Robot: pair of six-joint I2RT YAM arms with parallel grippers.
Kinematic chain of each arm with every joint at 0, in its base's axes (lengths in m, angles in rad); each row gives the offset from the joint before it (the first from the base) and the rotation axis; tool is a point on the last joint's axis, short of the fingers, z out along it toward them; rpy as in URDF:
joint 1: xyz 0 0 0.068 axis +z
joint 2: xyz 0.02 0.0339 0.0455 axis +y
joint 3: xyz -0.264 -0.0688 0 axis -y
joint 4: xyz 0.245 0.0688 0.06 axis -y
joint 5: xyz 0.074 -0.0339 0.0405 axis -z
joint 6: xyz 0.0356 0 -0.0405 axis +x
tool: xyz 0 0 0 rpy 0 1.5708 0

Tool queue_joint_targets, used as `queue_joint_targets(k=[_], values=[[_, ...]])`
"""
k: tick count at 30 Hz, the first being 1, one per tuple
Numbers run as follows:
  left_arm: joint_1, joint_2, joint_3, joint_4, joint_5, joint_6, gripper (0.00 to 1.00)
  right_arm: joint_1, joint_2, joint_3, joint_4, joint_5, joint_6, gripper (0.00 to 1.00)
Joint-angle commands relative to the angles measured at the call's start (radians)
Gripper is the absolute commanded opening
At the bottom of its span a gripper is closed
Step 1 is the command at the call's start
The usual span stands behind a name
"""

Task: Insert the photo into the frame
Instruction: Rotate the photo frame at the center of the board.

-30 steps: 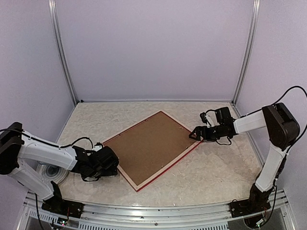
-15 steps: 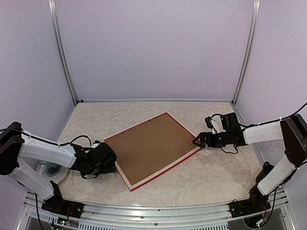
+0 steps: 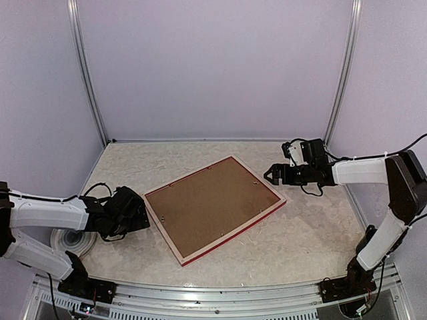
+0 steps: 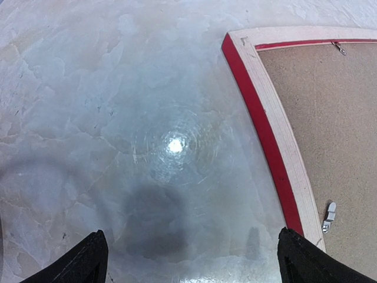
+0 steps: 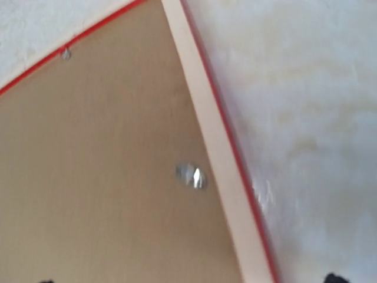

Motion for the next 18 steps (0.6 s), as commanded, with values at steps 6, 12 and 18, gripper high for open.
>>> queue_joint_targets(k=[6,12,18], values=[[0.04,0.084,-0.004,0.046,0.028,0.044,0.99,-0.026,0.25,0.176,0.006,-0.127,-0.009,0.99],[0.048,0.117,0.013,0.073,0.055,0.04,0.99,-0.026,0.296,0.181,0.017,-0.183,-0.016,0.99],[0.051,0.194,0.058,0.101,0.067,0.071,0.99,-0.022,0.276,0.113,0.04,-0.212,-0.024,0.98]])
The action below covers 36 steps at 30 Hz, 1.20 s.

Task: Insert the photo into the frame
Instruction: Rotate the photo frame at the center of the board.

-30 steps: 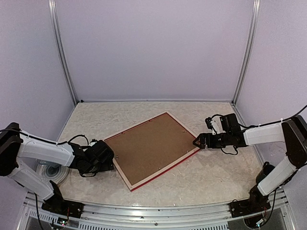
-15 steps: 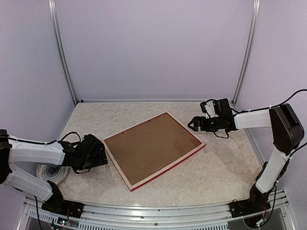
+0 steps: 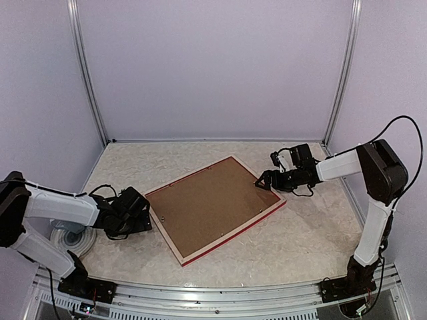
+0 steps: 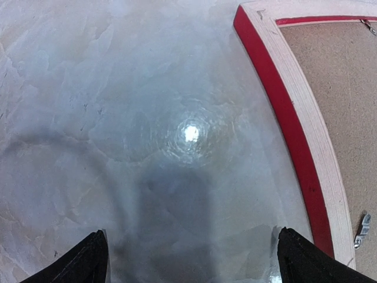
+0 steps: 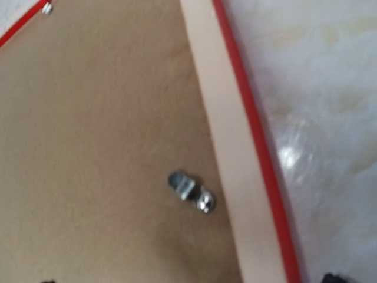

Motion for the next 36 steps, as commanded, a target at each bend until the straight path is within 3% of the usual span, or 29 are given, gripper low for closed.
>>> queue_joint_targets(k=[1,10,19,30,36], values=[[0.01,0.073,0.05,0.063,0.038,0.034,0.99,-0.003,-0.023,-0.054,0.026,-0.043,-0.017,0.97],[0.01,0.224,0.124,0.103,0.057,0.052,0.99,0.029,-0.139,-0.219,0.074,-0.025,0.014,0.96],[0.013,0.258,0.192,0.111,0.088,0.082,0.99,0.088,-0.345,-0.427,0.12,0.022,0.075,0.95],[0.014,0.307,0.253,0.13,0.141,0.121,0.99,0.185,-0.647,-0.621,0.09,0.129,0.199,0.95],[0.044,0.298,0.263,0.115,0.135,0.114,0.99,0.212,-0.723,-0.664,0.023,0.203,0.223,0.95]])
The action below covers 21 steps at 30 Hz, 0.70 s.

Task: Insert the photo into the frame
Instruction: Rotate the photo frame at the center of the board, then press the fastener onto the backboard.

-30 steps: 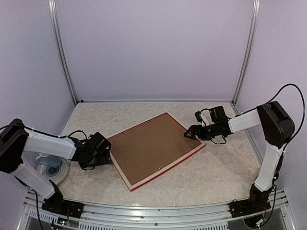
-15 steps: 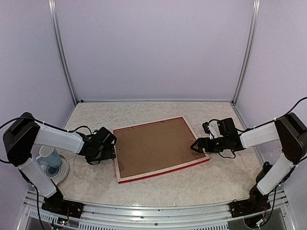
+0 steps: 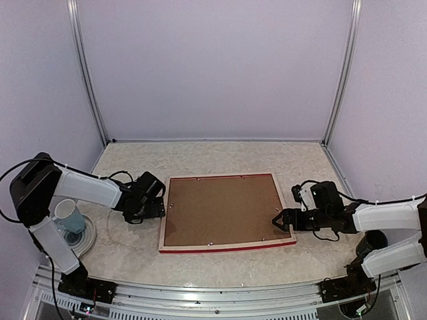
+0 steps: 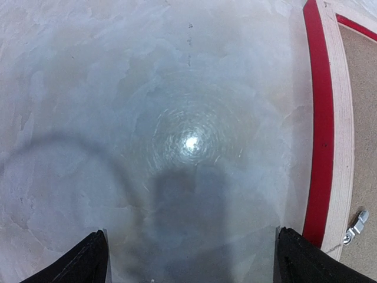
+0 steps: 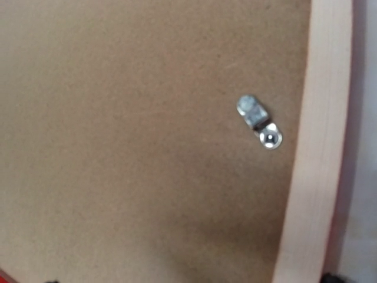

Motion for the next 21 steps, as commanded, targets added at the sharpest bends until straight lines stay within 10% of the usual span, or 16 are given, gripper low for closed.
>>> queue_joint_targets(k=[1,21], values=[[0.022,0.003,0.018,0.051,0.142,0.008,0.99,0.029,-0.056,-0.003,-0.002,0.015,0.03,0.96],[0.065,0.038,0.134,0.045,0.291,0.116,0.98,0.029,-0.039,0.001,-0.005,0.065,0.013,0.99]])
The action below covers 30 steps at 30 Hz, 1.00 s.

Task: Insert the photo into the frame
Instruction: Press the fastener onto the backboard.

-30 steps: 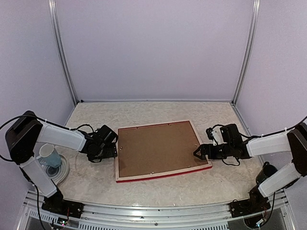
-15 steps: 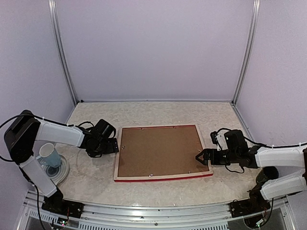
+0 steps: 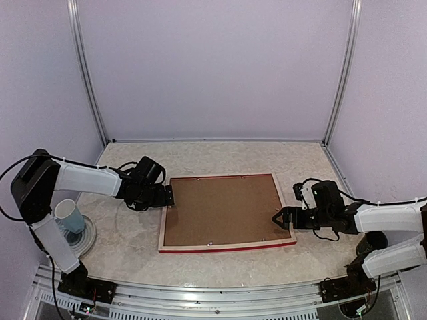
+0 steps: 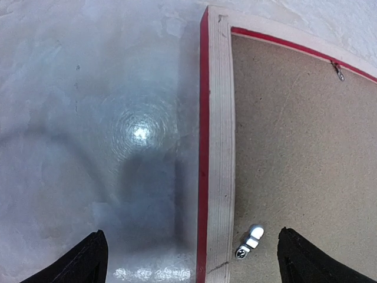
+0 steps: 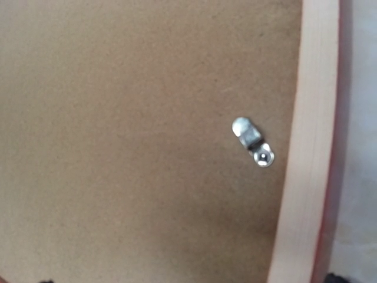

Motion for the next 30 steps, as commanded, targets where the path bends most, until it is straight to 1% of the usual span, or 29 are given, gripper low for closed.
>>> queue_joint_targets(k=[1,11,21,30], values=[[0.003,0.045,0.009,0.031,0.039,0.012,0.98,0.012,0.004,0.004,0.002,0.017,-0.009,0.99],[0.004,0.075,0.004,0.054,0.058,0.011,0.93,0.012,0.031,0.0,0.011,0.019,-0.01,0.99],[0.004,0.108,0.001,0.067,0.068,0.0,0.85,0.012,0.067,0.003,0.039,0.006,-0.002,0.99],[0.0,0.096,-0.006,0.022,0.041,-0.009,0.81,0.012,0.086,-0.003,0.054,0.01,0.007,0.99]])
